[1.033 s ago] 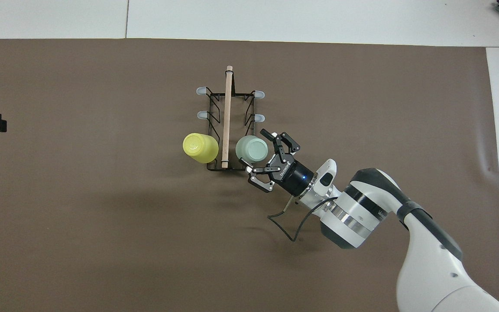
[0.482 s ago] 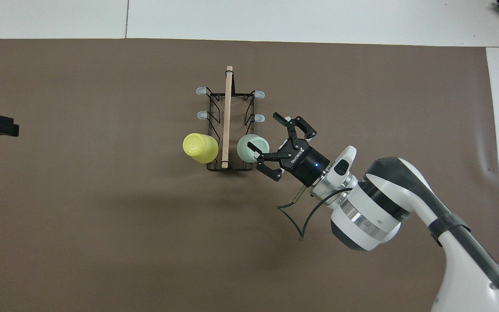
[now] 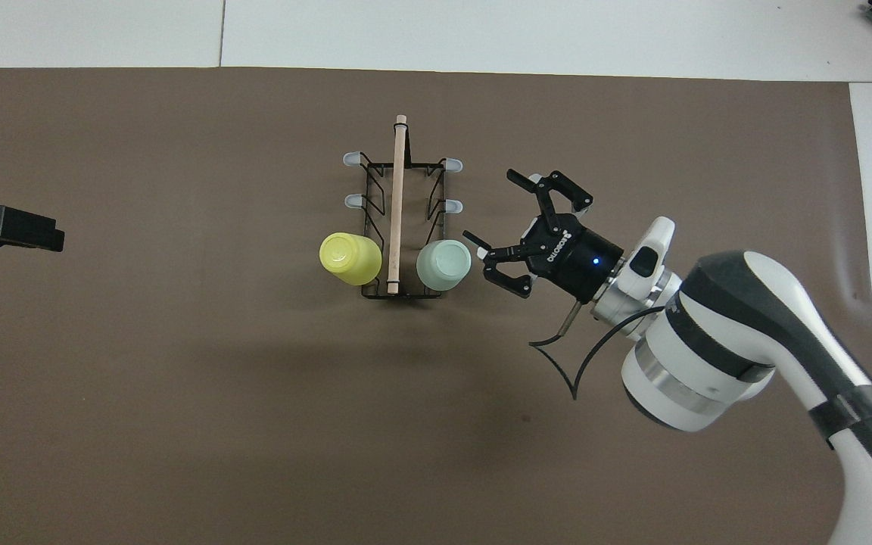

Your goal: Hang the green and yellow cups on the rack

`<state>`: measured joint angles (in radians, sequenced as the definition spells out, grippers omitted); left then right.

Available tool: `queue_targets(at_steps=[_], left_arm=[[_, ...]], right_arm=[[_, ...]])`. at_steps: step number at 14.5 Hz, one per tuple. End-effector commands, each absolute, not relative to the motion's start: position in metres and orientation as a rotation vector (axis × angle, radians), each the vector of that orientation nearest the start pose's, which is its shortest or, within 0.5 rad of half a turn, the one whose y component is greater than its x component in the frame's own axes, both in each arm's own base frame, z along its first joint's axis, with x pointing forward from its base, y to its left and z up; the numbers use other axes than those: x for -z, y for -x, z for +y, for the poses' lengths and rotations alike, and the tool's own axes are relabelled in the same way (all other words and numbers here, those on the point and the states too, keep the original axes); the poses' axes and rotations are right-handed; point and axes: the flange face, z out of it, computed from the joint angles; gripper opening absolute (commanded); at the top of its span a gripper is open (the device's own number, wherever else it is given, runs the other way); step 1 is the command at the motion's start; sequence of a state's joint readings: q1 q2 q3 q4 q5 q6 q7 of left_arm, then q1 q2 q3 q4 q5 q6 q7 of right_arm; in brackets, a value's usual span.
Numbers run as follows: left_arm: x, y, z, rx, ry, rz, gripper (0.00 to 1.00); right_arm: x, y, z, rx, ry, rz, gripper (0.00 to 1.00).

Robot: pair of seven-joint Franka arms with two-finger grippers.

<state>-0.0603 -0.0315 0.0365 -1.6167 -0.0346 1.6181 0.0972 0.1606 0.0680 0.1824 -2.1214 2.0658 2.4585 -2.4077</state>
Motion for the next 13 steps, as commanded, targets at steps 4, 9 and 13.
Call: queue_targets(at_steps=[4, 9, 13], left_arm=[[-0.623, -0.538, -0.019, -0.051, 3.179, 0.213, 1.00], [-0.625, -0.540, -0.017, -0.030, 3.122, 0.252, 1.00], [-0.625, -0.540, -0.018, -0.032, 3.124, 0.250, 1.00]], right_arm=[[-0.469, -0.570, 0.118, 1.397, 1.893, -1.293, 1.00], [-0.492, -0.578, 0.040, 1.179, 1.924, -1.434, 1.00], [-0.532, -0.570, -0.001, 0.941, 2.058, -1.455, 1.00]])
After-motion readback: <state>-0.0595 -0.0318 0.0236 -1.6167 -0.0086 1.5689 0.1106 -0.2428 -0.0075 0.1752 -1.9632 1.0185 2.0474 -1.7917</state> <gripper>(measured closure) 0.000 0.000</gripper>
